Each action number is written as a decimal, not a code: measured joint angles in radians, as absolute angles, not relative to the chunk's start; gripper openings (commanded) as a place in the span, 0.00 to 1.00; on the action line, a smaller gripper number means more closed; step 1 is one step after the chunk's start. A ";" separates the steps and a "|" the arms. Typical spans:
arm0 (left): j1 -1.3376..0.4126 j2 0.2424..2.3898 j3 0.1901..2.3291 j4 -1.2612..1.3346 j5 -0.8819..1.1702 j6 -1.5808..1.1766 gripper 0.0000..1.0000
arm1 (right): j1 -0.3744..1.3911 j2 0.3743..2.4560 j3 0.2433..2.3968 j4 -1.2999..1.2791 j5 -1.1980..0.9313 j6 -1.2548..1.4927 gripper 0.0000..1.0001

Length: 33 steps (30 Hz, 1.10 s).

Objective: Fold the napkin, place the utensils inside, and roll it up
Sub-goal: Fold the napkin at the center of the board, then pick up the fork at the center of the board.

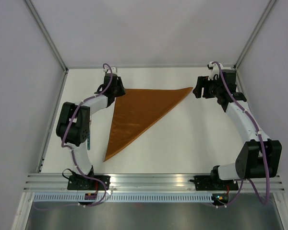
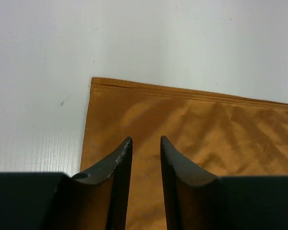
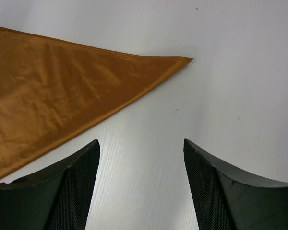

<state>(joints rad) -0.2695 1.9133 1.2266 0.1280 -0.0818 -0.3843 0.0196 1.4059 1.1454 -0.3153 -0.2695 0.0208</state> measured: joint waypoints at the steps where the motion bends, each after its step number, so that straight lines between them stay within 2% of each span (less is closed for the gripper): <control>1: -0.270 1.917 1.234 0.128 -0.083 -0.384 0.40 | 0.020 1.406 1.145 -0.315 -0.270 0.021 0.76; 4: -0.270 1.920 1.244 0.128 -0.089 -0.381 0.46 | 0.020 1.406 1.145 -0.315 -0.273 0.020 0.76; 6: -0.270 1.919 1.248 0.129 -0.101 -0.377 0.55 | 0.020 1.406 1.145 -0.316 -0.275 0.020 0.76; 10: -0.270 1.863 1.214 0.104 -0.164 -0.377 0.58 | 0.020 1.408 1.148 -0.330 -0.290 0.018 0.75; 13: -0.270 1.721 1.106 0.059 -0.252 -0.383 0.59 | 0.020 1.419 1.168 -0.363 -0.301 0.002 0.74; 20: -0.253 1.356 0.856 -0.170 -0.511 -0.525 0.70 | 0.020 1.456 1.228 -0.429 -0.323 -0.096 0.73; 26: -0.200 1.280 0.751 -0.405 -0.576 -0.667 0.71 | 0.020 1.470 1.227 -0.466 -0.366 -0.152 0.72; 33: -0.088 1.321 0.737 -0.507 -0.569 -0.689 0.66 | 0.019 1.488 1.217 -0.482 -0.394 -0.181 0.70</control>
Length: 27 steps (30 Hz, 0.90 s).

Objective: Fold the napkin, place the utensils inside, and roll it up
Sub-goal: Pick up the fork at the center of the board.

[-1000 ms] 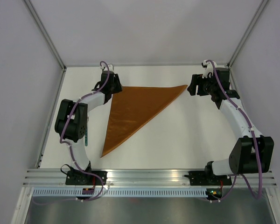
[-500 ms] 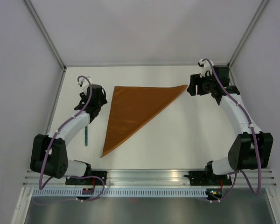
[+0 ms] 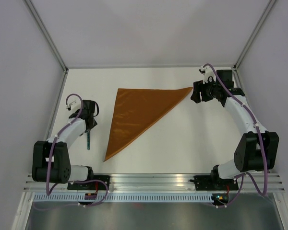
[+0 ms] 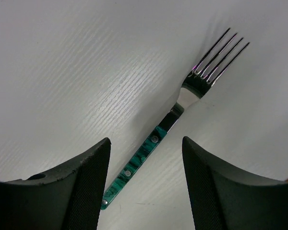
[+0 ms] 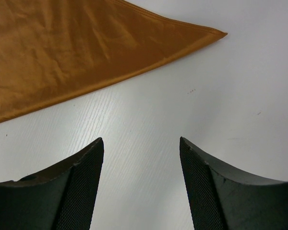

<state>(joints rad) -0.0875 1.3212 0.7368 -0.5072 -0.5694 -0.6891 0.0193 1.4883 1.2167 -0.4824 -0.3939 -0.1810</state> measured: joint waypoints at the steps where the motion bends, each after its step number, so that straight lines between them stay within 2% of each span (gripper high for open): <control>1: -0.079 1.345 0.739 -0.511 -0.565 -0.687 0.65 | 0.019 1.491 1.216 -0.484 -0.397 -0.183 0.70; 8: -0.050 1.467 0.762 -0.523 -0.483 -0.647 0.60 | 0.009 1.506 1.212 -0.488 -0.418 -0.184 0.69; 15: -0.031 1.560 0.825 -0.506 -0.442 -0.619 0.47 | -0.004 1.507 1.211 -0.490 -0.437 -0.184 0.68; 21: -0.020 1.641 0.904 -0.487 -0.418 -0.589 0.29 | -0.034 1.507 1.209 -0.490 -0.437 -0.184 0.67; 24: -0.017 1.679 0.946 -0.484 -0.403 -0.569 0.14 | -0.038 1.511 1.209 -0.490 -0.437 -0.184 0.67; 27: -0.017 1.710 0.981 -0.476 -0.390 -0.551 0.05 | -0.038 1.522 1.209 -0.490 -0.436 -0.183 0.67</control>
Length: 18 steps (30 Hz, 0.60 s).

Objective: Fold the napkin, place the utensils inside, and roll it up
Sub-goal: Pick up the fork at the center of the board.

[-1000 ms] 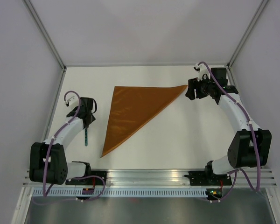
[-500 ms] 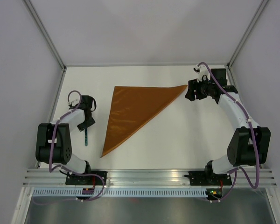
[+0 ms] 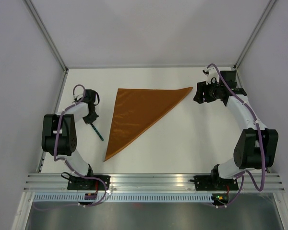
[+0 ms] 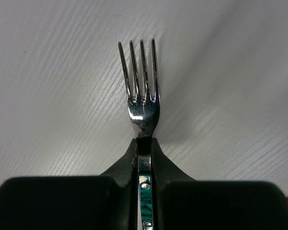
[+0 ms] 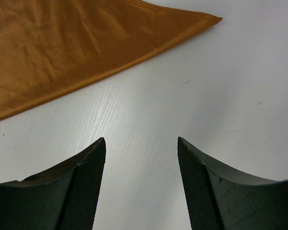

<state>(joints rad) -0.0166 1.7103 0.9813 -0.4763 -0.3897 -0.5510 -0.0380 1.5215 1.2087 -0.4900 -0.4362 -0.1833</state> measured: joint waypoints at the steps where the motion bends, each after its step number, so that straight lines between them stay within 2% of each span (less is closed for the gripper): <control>1: -0.016 1.718 0.990 -0.477 -0.387 -0.544 0.04 | -0.038 1.525 1.209 -0.490 -0.436 -0.182 0.67; 8: -0.012 1.765 1.046 -0.467 -0.376 -0.489 0.04 | -0.038 1.564 1.209 -0.489 -0.437 -0.175 0.66; 9: -0.012 1.771 1.054 -0.465 -0.373 -0.480 0.20 | -0.038 1.570 1.209 -0.489 -0.437 -0.174 0.66; 12: -0.012 1.787 1.076 -0.457 -0.355 -0.455 0.31 | -0.038 1.581 1.209 -0.488 -0.437 -0.173 0.67; 18: -0.012 1.766 1.058 -0.434 -0.311 -0.451 0.47 | -0.038 1.592 1.213 -0.490 -0.440 -0.173 0.67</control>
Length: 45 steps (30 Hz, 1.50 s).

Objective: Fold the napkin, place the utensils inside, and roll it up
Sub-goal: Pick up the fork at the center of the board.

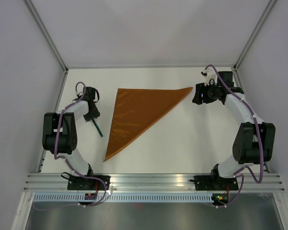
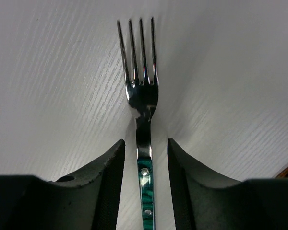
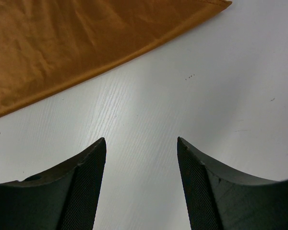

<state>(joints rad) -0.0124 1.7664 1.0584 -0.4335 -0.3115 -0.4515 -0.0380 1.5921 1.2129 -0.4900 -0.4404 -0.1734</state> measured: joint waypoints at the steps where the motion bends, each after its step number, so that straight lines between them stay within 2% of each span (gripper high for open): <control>1: -0.012 1.751 1.043 -0.432 -0.307 -0.452 0.47 | -0.038 1.592 1.214 -0.490 -0.440 -0.174 0.67; 12: -0.012 1.608 0.871 -0.426 -0.249 -0.512 0.46 | -0.038 1.590 1.214 -0.496 -0.445 -0.174 0.67; 14: -0.012 1.608 0.870 -0.419 -0.244 -0.514 0.38 | -0.038 1.588 1.214 -0.498 -0.445 -0.174 0.66; 15: -0.012 1.610 0.870 -0.416 -0.244 -0.515 0.31 | -0.038 1.587 1.214 -0.499 -0.445 -0.174 0.65; 17: -0.012 1.617 0.875 -0.413 -0.244 -0.515 0.08 | -0.038 1.584 1.214 -0.501 -0.444 -0.174 0.65; 18: -0.012 1.624 0.883 -0.413 -0.244 -0.515 0.02 | -0.038 1.583 1.214 -0.503 -0.444 -0.174 0.65; 24: -0.012 1.647 0.917 -0.409 -0.226 -0.491 0.02 | -0.038 1.566 1.214 -0.515 -0.443 -0.180 0.64; 29: -0.034 1.580 0.971 -0.410 -0.095 -0.392 0.02 | -0.038 1.551 1.214 -0.517 -0.448 -0.181 0.65; 36: -0.310 1.552 1.184 -0.322 0.084 -0.150 0.02 | -0.038 1.546 1.228 -0.527 -0.451 -0.181 0.65; 41: -0.489 1.702 1.253 -0.313 0.179 0.017 0.02 | -0.038 1.542 1.247 -0.528 -0.450 -0.180 0.65; 45: -0.540 1.821 1.262 -0.343 0.236 0.096 0.02 | -0.038 1.540 1.247 -0.531 -0.443 -0.181 0.65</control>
